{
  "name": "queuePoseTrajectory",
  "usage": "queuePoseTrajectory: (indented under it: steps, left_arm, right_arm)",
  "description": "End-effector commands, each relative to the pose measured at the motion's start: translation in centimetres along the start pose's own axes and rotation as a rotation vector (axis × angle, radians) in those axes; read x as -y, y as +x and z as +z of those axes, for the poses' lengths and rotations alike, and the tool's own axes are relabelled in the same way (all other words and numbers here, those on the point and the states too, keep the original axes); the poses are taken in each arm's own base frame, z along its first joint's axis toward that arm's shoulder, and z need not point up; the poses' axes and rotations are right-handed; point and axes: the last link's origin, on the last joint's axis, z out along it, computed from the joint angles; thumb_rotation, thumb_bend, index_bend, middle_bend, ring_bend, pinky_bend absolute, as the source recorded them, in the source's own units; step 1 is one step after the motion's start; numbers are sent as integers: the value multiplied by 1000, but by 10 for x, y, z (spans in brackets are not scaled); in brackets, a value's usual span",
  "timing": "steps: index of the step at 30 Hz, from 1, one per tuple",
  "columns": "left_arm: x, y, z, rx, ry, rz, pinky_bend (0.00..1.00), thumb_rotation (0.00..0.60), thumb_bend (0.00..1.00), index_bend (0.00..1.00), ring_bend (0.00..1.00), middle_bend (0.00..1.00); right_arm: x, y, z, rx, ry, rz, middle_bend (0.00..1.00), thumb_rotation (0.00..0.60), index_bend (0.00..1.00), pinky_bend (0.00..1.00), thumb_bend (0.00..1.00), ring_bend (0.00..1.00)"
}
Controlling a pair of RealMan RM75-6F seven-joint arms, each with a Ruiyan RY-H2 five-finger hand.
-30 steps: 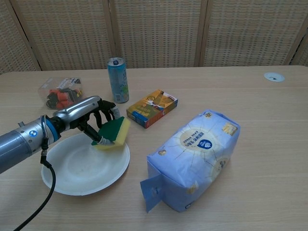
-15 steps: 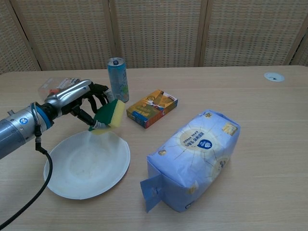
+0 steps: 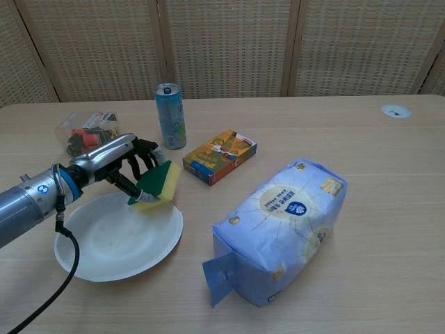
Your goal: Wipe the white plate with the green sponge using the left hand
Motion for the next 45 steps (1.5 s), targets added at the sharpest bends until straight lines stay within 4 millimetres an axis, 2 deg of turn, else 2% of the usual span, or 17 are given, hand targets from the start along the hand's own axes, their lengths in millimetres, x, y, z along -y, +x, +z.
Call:
queuePoseTrajectory:
  steps: [1,4,8,18,24,27,31,35,39,45]
  left_arm:
    - [-4,2,1,-14,-18,-2,451,600,0,550,372,431]
    - [-13,10,2,-57,-68,-21,447,600,0,550,373,431]
    - [-18,9,2,-52,-84,-15,445,600,0,550,372,431]
    - [-14,-16,-3,29,-31,-7,445,600,0,550,373,431]
    - [-16,-15,-3,13,-49,-13,444,600,0,550,372,431]
    - [-20,-6,-1,-23,-76,-24,444,600,0,550,372,431]
    - [-23,17,0,-87,-120,-21,444,600,0,550,373,431]
    - [-16,41,-2,-126,-121,21,441,600,0,550,372,431]
    - [14,69,-17,-85,-50,143,426,600,0,550,372,429]
    - [49,96,-45,-18,57,355,414,600,0,548,372,416]
  right_arm:
    - [0,1,-1,-2,2,1,0,600,0,0,0,0]
    - [0,1,-2,-3,2,3,0,600,0,0,0,0]
    - [1,1,-1,-2,5,3,0,600,0,0,0,0]
    - [-1,1,0,-1,0,6,0,600,0,0,0,0]
    - [-1,2,0,-3,0,10,0,600,0,0,0,0]
    - [-1,3,-1,-6,3,13,0,600,0,0,0,0]
    - [-1,4,-2,-9,7,15,0,600,0,0,0,0]
    - [0,5,-3,-9,13,17,0,600,0,0,0,0]
    - [1,6,-5,-13,21,19,0,600,0,0,0,0]
    - [2,5,-6,-9,26,15,0,600,0,0,0,0]
